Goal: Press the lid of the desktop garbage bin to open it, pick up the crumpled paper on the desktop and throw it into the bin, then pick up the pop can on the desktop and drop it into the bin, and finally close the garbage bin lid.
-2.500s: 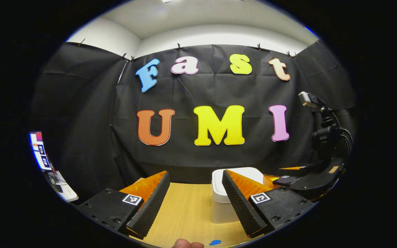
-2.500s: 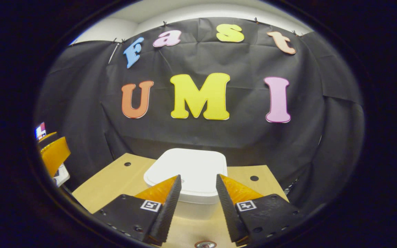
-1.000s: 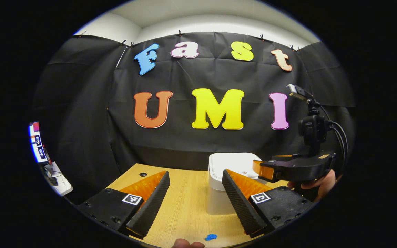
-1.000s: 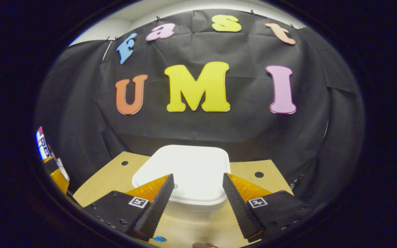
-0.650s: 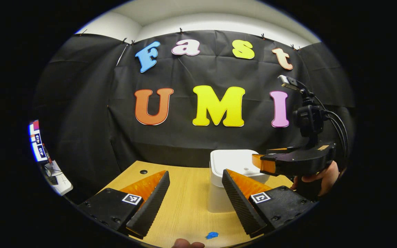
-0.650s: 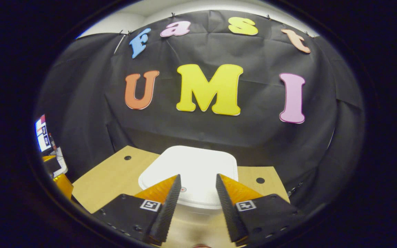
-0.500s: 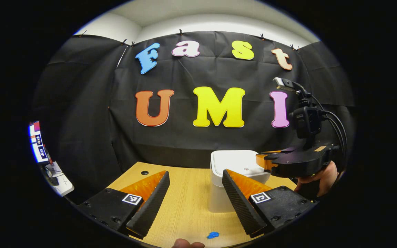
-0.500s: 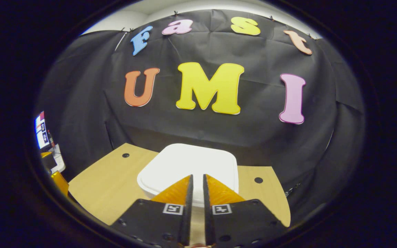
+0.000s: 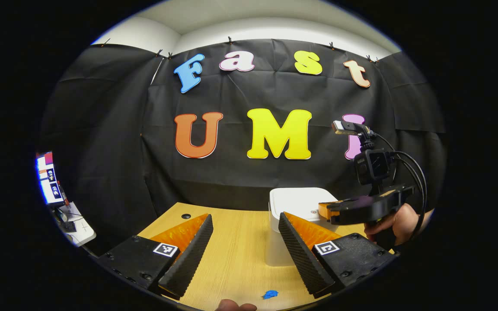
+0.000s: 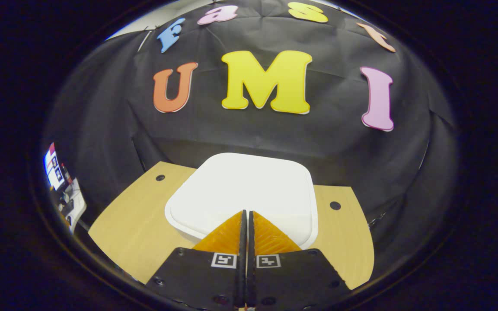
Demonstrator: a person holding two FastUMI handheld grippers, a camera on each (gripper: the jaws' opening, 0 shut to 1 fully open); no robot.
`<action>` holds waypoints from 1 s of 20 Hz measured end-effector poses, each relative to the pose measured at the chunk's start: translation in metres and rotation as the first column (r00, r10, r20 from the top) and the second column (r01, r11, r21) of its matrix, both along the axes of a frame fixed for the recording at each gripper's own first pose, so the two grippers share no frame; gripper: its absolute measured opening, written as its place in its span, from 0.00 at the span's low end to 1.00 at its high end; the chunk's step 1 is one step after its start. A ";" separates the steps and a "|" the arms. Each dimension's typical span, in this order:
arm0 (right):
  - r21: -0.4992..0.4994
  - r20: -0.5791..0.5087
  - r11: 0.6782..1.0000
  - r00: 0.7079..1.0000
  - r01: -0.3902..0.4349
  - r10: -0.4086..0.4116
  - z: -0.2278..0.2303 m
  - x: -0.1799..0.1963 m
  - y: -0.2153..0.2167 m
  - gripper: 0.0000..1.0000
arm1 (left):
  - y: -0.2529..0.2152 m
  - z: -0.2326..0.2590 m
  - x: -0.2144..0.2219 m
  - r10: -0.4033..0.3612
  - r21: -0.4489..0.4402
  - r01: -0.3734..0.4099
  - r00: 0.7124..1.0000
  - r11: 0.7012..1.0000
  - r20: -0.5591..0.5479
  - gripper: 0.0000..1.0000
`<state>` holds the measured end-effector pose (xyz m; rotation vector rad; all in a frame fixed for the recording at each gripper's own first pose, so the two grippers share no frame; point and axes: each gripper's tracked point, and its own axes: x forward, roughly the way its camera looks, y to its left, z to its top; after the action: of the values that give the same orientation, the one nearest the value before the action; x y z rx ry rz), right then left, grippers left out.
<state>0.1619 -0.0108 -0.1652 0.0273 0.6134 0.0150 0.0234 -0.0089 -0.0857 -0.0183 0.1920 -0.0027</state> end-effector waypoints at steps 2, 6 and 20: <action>0.061 0.082 0.998 0.996 0.026 -0.031 0.027 0.001 0.002 0.02 | -0.003 0.003 -0.001 0.000 -0.010 0.000 1.000 1.000 0.007 0.98; 0.040 0.351 0.999 0.936 0.020 -0.032 0.102 -0.008 -0.003 0.60 | 0.000 -0.001 0.002 -0.007 -0.001 0.007 1.000 1.000 0.013 0.98; -0.016 0.368 1.000 0.930 0.006 0.000 0.072 -0.107 -0.036 0.98 | -0.009 -0.080 -0.027 -0.071 -0.028 0.067 0.981 0.997 -0.180 0.99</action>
<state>0.0552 -0.0471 -0.0935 0.0081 0.2371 0.0115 -0.0037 -0.0178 -0.1658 -0.0338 0.3747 -0.0726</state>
